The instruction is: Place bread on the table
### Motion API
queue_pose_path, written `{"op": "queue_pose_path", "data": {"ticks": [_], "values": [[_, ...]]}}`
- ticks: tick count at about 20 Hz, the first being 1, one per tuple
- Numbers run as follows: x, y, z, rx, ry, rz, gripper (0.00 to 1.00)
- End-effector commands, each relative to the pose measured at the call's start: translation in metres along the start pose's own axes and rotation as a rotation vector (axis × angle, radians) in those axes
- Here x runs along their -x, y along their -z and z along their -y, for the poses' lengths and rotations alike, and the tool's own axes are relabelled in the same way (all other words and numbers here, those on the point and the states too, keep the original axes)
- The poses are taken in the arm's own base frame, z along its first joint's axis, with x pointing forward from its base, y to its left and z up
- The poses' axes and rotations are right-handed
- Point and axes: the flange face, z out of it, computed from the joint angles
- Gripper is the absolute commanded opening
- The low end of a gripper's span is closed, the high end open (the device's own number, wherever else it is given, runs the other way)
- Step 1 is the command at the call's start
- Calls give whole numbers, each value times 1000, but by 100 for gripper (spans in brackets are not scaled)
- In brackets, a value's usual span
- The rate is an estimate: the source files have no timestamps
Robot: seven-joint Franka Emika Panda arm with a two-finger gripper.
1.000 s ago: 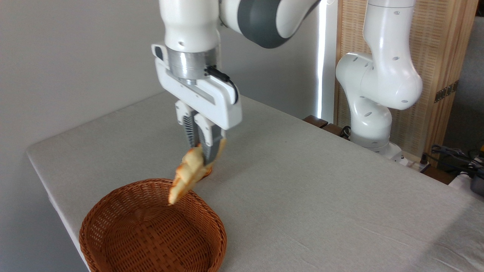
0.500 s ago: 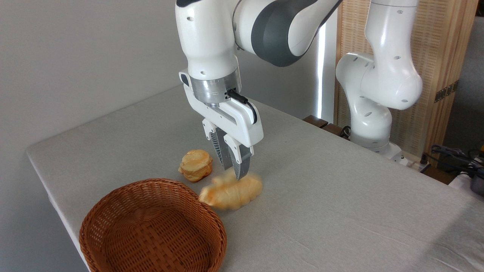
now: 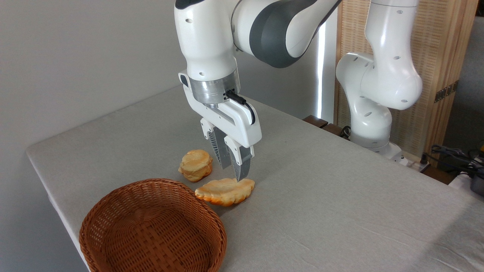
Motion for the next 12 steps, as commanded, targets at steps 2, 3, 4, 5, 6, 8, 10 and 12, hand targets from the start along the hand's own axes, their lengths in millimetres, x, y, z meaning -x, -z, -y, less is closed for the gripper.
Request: {"op": "queue_pose_path", "data": {"ticks": [2, 3, 4, 5, 6, 8, 10, 12], "values": [[-4, 16, 2, -35, -18, -27, 100], [-8, 29, 4, -52, -18, -49, 100], [-10, 39, 5, -65, -17, -66, 100], [-13, 52, 7, -87, -16, -88, 100], [-16, 61, 10, -115, -16, -119, 100], [-20, 70, 15, -168, -8, -171, 100], [-23, 72, 21, -184, 8, -216, 100], [-24, 74, 23, -186, 22, -248, 100]]}}
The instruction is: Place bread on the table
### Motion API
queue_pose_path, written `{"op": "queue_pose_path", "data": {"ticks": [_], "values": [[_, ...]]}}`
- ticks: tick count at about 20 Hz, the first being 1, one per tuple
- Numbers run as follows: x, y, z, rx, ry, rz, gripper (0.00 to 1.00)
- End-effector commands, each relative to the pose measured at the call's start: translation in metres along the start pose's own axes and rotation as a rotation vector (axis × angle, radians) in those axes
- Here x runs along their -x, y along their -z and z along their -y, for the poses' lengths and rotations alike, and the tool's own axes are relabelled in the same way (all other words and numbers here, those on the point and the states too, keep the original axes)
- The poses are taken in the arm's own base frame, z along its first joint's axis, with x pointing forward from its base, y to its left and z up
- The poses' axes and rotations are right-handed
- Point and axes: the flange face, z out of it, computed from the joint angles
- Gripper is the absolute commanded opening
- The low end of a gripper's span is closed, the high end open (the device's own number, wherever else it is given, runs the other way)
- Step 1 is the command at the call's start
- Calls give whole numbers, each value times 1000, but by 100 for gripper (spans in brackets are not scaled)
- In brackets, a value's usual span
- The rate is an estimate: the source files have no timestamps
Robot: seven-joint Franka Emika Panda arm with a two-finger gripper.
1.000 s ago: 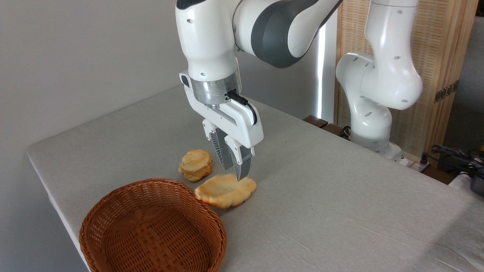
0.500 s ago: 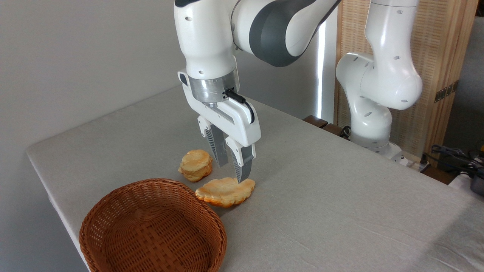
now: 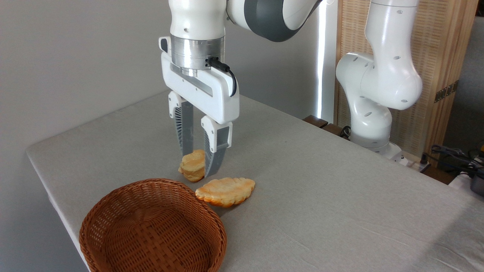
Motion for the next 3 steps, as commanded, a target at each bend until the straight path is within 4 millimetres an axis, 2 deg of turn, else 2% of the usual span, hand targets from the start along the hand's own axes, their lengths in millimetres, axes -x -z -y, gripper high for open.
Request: {"op": "queue_pose_path", "data": {"ticks": [1, 3], "values": [[-6, 2, 10, -17, 33, -71, 100], [-8, 0, 13, -18, 26, -68, 100]]}}
